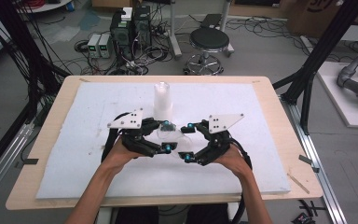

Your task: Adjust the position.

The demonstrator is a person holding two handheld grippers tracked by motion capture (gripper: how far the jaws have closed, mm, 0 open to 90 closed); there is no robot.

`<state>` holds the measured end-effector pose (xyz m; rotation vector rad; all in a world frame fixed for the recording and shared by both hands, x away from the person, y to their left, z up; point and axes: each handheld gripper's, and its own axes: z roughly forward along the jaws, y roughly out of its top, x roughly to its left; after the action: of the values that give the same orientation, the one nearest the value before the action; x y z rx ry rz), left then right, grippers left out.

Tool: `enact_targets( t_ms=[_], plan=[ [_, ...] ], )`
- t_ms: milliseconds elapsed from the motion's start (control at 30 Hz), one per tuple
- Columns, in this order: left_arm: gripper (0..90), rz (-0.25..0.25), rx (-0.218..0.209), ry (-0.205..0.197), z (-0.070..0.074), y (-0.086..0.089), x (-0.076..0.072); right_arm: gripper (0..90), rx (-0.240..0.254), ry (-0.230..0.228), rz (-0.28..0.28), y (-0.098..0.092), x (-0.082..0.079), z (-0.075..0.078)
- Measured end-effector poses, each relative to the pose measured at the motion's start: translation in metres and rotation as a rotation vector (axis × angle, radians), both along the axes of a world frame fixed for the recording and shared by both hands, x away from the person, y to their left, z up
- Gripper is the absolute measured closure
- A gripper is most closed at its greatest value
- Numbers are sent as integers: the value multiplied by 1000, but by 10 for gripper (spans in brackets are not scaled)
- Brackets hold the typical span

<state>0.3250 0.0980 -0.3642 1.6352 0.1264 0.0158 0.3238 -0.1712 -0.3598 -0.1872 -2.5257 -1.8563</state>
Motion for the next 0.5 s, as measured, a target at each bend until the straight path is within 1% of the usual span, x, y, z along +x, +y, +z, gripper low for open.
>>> enact_targets(
  t_ms=[100, 167, 233, 367, 400, 500],
  plan=[
    [377, -6, -3, -1, 0, -1, 0, 154, -6, -4, 6, 6, 1, -2],
    [377, -6, -1, -3, 1, -1, 0, 154, -21, -12, 0, 8, 0, -2],
    [377, -4, -3, 0, 1, -1, 0, 155, -25, -17, -3, 10, 0, -3],
    [377, -7, -6, 0, 1, -1, 0, 168, -25, -24, 5, 12, -1, -3],
    [377, -7, -8, 0, 0, -1, 0, 202, -26, -29, 3, 12, -1, -3],
    [377, -10, -3, 0, 0, -2, 0, 251, -25, -45, 2, 13, -1, -3]
  ],
)
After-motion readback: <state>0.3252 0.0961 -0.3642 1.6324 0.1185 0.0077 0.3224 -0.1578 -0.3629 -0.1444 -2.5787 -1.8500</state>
